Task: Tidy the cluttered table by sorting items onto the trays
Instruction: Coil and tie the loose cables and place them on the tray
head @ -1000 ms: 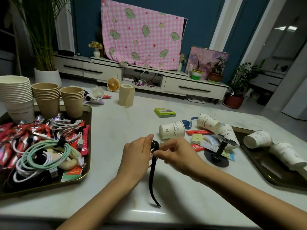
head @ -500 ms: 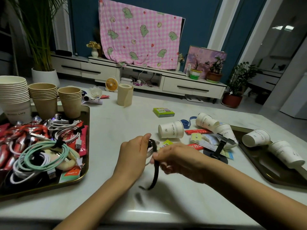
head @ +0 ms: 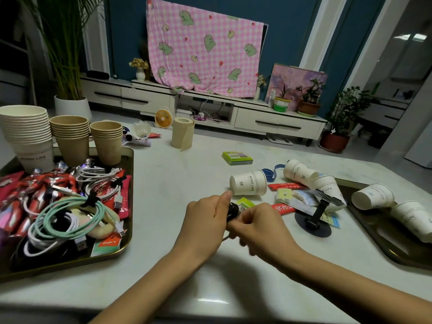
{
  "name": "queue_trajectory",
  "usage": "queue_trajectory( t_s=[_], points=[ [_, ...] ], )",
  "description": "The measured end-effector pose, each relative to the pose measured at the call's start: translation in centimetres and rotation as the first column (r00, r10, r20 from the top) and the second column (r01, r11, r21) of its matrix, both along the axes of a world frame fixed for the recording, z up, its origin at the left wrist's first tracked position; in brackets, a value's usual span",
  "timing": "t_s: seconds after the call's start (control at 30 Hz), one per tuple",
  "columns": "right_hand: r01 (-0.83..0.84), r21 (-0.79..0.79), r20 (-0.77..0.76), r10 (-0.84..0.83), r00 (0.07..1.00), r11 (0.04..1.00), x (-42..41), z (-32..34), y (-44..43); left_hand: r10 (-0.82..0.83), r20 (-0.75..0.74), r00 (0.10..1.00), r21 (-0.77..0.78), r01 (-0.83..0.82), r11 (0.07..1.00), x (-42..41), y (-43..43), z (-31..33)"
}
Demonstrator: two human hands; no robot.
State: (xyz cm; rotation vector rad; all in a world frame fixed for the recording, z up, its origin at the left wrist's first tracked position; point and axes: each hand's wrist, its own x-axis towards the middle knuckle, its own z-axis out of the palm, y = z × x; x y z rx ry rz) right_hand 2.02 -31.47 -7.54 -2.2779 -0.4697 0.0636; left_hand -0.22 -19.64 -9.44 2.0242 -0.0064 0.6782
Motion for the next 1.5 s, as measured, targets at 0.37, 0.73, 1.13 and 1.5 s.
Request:
queue_trajectory(
  t_s=[0.37,0.73,1.13,1.5],
  points=[
    [-0.213,-0.068,0.319,0.223,0.921,0.975,1.1,-0.4,-0.6,-0.169,-0.094,0.981,-0.112,0.158,0.981,-0.2,0.1,0.0],
    [0.108,0.467,-0.655,0.261,0.709,0.878,2.0,1.3,-0.8,-0.166,-0.108,0.98,0.015,0.168,0.986,-0.2,0.8,-0.4],
    [0.169,0.651,-0.498,0.249,0.831,0.74,2.1,0.9,-0.5,-0.312,0.006,0.95,0.227,0.302,0.926,-0.3,0.5,-0.9],
    [0.124,0.655,-0.426,0.23,0.875,0.745,2.3,1.9,-1.4,-0.251,-0.013,0.968,0.081,0.251,0.965,-0.5,0.3,-1.4]
  ],
)
